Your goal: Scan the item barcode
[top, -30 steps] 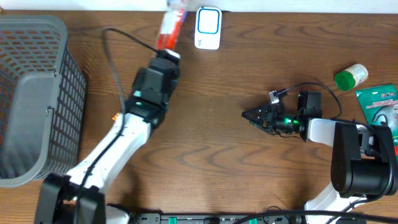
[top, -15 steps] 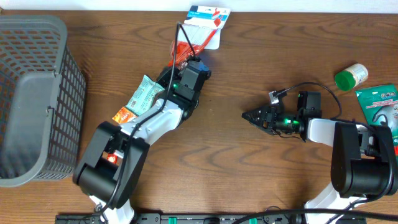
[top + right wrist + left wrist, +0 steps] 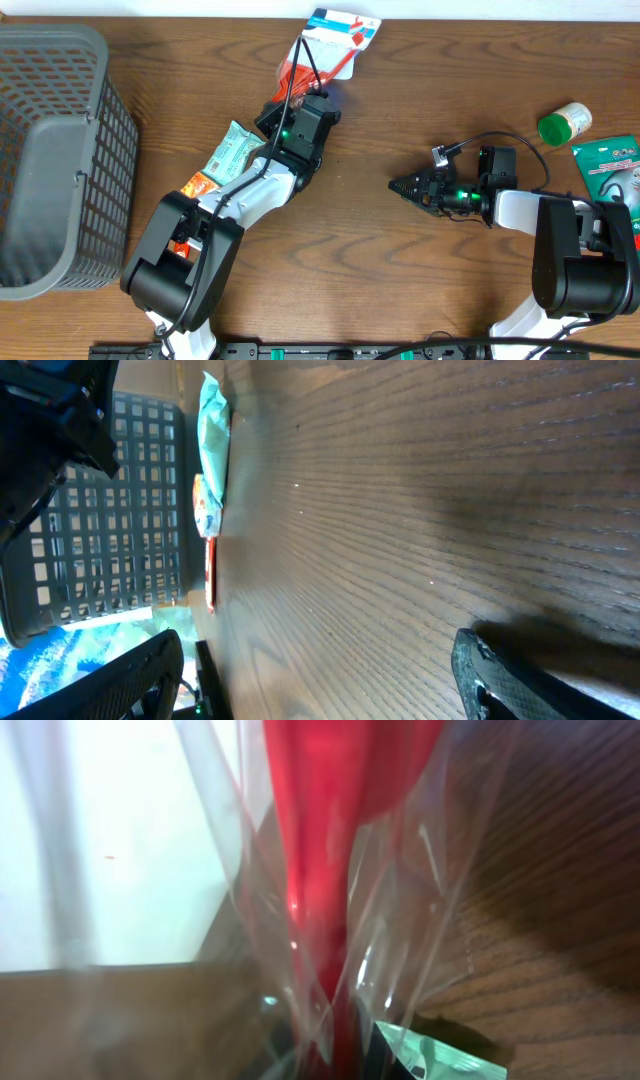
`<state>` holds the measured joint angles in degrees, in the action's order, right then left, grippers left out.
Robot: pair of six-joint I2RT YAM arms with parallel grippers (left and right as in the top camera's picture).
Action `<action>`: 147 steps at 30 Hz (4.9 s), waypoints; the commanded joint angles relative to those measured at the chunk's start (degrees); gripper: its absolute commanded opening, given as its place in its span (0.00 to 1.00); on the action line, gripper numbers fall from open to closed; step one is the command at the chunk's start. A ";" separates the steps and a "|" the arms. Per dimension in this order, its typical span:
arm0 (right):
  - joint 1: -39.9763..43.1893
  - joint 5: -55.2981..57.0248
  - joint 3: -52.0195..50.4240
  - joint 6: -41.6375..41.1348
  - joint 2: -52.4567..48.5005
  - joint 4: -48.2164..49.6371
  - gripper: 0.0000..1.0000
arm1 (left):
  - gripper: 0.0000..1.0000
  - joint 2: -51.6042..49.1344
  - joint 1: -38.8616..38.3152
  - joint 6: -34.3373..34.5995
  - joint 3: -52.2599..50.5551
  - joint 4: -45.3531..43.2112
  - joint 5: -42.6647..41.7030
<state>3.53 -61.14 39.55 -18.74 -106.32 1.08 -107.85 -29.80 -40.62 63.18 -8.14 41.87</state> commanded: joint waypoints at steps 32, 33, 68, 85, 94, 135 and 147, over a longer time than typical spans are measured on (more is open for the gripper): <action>0.17 17.81 -2.80 0.83 -3.39 -2.10 0.80 | 0.07 -1.64 -2.27 -1.14 3.15 -7.06 3.63; 0.17 17.81 -2.80 0.83 -3.39 -2.16 0.77 | 0.07 -0.83 -2.97 -0.85 3.43 -7.04 3.65; 0.61 15.67 -2.80 5.70 21.73 -16.37 0.90 | 0.07 30.36 -3.58 44.76 -0.66 20.50 -69.18; 13.92 7.48 -2.80 2.86 39.63 -21.03 0.99 | 0.07 30.38 -3.21 56.72 -11.02 3.96 -84.32; 15.34 -5.84 -2.80 -14.84 39.63 1.55 0.99 | 0.07 30.38 -3.21 58.55 -13.35 2.38 -84.78; 0.59 -4.28 -2.80 -28.81 29.38 42.18 0.74 | 0.07 30.36 -4.02 64.11 -13.35 0.00 -86.44; -0.33 -6.36 -2.80 -29.35 25.07 50.29 0.74 | 0.07 30.36 -4.37 77.81 -13.35 -10.54 -93.90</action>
<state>3.95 -65.43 36.58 -47.81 -80.20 50.52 -78.00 -33.52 34.22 49.12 -16.23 -47.64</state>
